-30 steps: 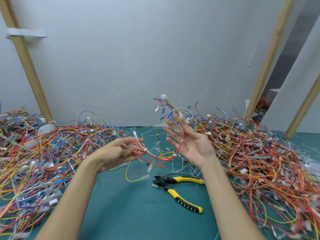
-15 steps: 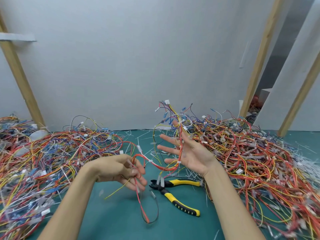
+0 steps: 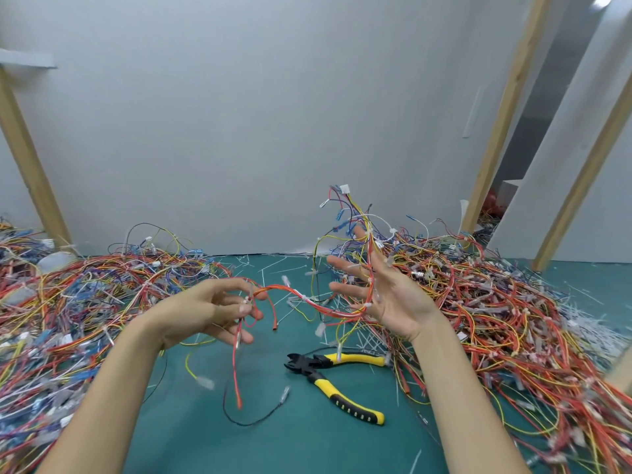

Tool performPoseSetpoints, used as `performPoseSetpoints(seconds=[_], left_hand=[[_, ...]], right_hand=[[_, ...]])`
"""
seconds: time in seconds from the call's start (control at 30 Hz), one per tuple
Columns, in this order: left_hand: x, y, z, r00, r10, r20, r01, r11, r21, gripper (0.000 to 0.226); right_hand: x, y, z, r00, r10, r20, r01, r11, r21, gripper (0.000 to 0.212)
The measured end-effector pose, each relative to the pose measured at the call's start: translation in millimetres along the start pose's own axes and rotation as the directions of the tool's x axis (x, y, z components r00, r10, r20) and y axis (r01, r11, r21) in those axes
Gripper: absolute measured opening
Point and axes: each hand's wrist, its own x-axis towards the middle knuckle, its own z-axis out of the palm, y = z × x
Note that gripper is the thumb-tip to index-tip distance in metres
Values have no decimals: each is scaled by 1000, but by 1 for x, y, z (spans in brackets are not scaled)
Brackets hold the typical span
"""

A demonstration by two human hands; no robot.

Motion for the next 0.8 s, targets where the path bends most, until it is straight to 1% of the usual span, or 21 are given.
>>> performPoseSetpoints(seconds=[0.03, 0.1, 0.17, 0.23, 0.3, 0.37, 0.47, 0.57, 0.63, 0.67, 0.7, 0.73, 0.77, 0.8], left_hand=[[1, 0, 0, 998, 27, -54, -27, 1000, -2, 13], [4, 0, 1, 985, 79, -156, -78, 997, 10, 14], [8, 2, 4, 961, 130, -244, -123, 992, 41, 10], [13, 3, 9, 927, 172, -334, -145, 984, 102, 7], [19, 3, 18, 897, 212, -388, -151, 972, 182, 5], [26, 2, 28, 874, 245, -421, -158, 960, 231, 4], [32, 1, 39, 855, 296, -426, -164, 933, 319, 7], [35, 0, 49, 890, 277, -361, -159, 932, 325, 10], [37, 1, 63, 906, 261, -333, -109, 904, 413, 9], [38, 1, 73, 906, 271, -327, -89, 874, 478, 9], [38, 1, 86, 905, 282, -318, -95, 863, 497, 10], [39, 2, 100, 911, 287, -296, -124, 876, 467, 9], [39, 3, 114, 929, 275, -247, -176, 916, 360, 6], [39, 4, 129, 953, 254, -162, -218, 953, 209, 7]], right_hand=[[-1, 0, 0, 1000, -6, -16, 6, 1000, 12, 40], [0, 0, 0, 997, -26, -73, 27, 1000, 13, 38], [2, -1, 0, 986, -67, -151, 58, 996, -63, 36], [6, -3, 2, 972, -94, -214, 72, 991, -109, 32], [13, -8, 6, 953, -87, -289, 58, 992, -109, 25], [21, -19, 8, 929, -80, -361, 33, 990, -134, 15], [32, -44, 10, 912, -104, -398, 1, 968, -250, 15], [40, -70, 11, 893, -147, -426, -9, 939, -345, 22], [45, -87, 14, 848, -205, -489, -14, 913, -408, 24], [48, -96, 16, 808, -262, -527, -25, 879, -475, 25], [50, -107, 20, 754, -346, -558, -47, 819, -571, 25], [51, -118, 23, 695, -453, -559, -81, 722, -687, 23], [52, -131, 25, 638, -571, -516, -129, 582, -803, 25], [53, -143, 28, 576, -692, -435, -184, 409, -894, 32]])
